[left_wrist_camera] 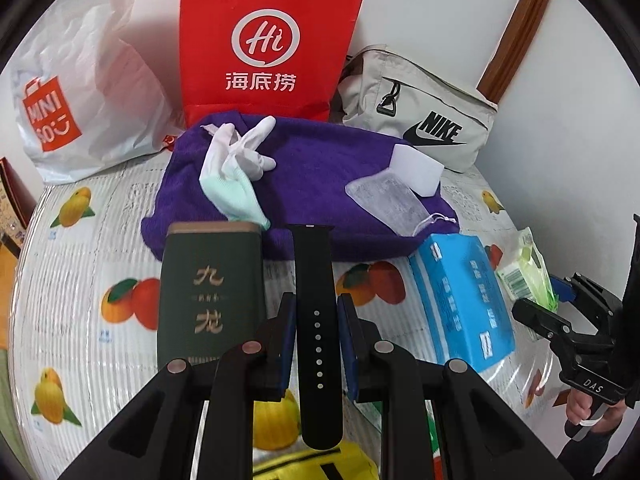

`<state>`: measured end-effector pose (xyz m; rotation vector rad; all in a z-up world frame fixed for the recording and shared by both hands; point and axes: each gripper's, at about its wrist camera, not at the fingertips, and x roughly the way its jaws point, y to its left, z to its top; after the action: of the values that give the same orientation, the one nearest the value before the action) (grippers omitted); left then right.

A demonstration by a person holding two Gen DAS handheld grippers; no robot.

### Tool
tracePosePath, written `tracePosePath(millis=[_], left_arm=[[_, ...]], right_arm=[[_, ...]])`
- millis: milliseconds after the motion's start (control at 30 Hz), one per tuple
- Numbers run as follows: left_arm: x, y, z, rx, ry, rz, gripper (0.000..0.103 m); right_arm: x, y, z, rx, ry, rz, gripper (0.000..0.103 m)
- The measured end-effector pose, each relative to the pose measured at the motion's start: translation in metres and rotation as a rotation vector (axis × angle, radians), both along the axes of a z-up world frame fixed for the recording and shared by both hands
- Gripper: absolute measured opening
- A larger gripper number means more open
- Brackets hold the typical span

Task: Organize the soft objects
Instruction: 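Carry the strap with the left gripper while the right carries the tea packet to the towel, then lower the tea packet onto the mesh bag and open the right gripper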

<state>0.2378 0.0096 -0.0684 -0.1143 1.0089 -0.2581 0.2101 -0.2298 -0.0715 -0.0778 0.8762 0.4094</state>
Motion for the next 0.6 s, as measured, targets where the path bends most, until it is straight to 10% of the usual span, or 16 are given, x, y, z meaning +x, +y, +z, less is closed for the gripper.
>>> tracePosePath(millis=[600], left_arm=[[0.056, 0.012, -0.006, -0.053, 0.014, 0.002, 0.02]], right_arm=[[0.072, 0.0, -0.003, -0.023, 0.003, -0.016, 0.052]])
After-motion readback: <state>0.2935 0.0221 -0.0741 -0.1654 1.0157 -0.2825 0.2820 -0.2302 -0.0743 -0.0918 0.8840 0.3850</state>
